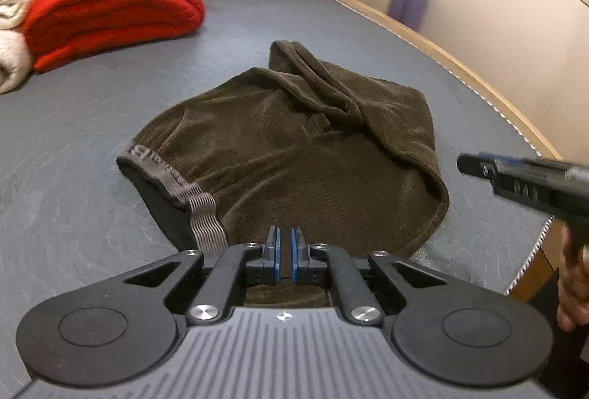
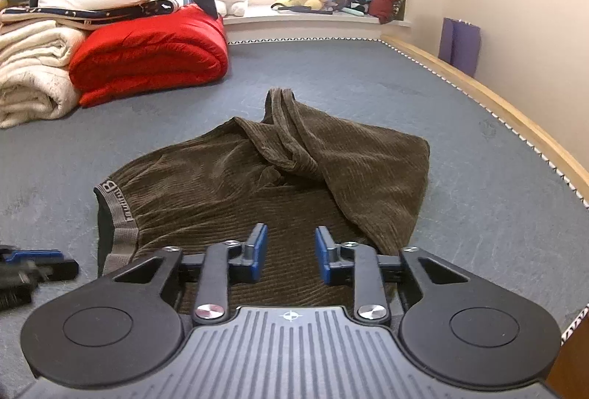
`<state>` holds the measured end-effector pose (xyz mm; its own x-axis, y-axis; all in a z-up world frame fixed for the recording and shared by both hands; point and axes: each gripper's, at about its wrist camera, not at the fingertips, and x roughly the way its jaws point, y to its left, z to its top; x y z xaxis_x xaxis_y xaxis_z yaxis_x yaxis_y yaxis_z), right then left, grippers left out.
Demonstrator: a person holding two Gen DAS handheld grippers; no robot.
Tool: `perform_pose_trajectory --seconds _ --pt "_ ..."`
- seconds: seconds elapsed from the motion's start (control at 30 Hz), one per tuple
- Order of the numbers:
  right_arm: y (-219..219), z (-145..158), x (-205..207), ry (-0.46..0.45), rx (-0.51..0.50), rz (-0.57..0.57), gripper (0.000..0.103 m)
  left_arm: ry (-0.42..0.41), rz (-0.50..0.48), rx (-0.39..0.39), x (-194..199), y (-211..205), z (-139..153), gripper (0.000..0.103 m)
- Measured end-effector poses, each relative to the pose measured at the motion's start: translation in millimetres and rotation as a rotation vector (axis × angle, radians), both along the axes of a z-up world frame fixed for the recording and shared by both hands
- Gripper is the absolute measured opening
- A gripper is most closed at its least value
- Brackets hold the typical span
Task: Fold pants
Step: 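Close the left gripper on the waistband and lift it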
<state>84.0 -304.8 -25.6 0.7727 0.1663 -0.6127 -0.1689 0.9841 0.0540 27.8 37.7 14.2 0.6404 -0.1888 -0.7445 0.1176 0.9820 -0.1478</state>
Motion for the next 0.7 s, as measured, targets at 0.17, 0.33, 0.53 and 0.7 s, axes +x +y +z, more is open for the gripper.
perform_pose_trajectory --seconds 0.17,0.33,0.53,0.7 --pt "4 2 -5 -0.018 -0.006 0.051 0.021 -0.02 -0.038 0.001 31 53 10 0.006" --pt "12 -3 -2 0.037 0.015 0.116 0.021 0.207 0.128 -0.085 58 111 -46 0.007" --pt "61 -26 -6 0.114 -0.054 0.297 0.021 0.296 0.182 -0.25 80 126 -63 0.018" --pt "111 -54 -10 0.14 -0.15 0.413 0.022 0.346 0.244 -0.338 92 144 -84 0.043"
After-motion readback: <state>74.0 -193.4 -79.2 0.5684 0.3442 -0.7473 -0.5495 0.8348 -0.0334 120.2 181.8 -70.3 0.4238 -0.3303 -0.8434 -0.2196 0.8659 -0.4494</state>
